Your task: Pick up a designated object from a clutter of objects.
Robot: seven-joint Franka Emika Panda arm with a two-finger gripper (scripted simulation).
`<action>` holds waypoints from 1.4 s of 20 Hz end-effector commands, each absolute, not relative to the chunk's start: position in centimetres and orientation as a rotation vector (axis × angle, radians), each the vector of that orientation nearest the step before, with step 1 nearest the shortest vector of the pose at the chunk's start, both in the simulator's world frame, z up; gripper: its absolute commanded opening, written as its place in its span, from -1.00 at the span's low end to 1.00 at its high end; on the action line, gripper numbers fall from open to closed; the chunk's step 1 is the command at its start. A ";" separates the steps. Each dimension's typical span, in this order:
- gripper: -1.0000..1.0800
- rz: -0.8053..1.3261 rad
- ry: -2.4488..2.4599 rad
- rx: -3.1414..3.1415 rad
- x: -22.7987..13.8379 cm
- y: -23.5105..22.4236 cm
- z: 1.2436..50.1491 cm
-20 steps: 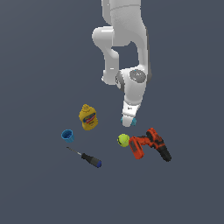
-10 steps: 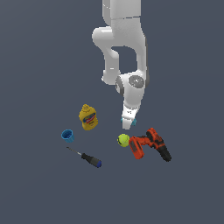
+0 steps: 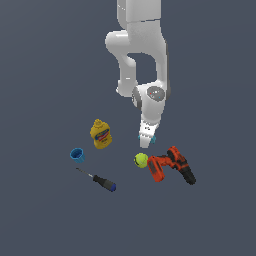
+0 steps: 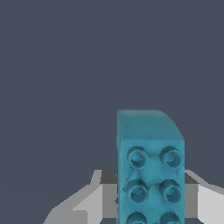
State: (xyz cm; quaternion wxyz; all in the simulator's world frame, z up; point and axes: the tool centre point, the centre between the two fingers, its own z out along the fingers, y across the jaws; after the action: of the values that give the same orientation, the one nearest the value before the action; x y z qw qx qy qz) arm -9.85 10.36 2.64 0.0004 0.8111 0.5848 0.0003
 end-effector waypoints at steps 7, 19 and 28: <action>-1.00 0.001 1.837 2.547 -9.8 10.3 3.4; -1.00 0.000 1.839 2.546 -9.3 9.9 9.9; -1.00 0.002 1.842 2.547 -8.5 9.5 18.1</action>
State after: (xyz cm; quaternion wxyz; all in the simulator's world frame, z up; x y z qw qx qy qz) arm -8.64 9.57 16.60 -0.0007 0.8104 0.5858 0.0002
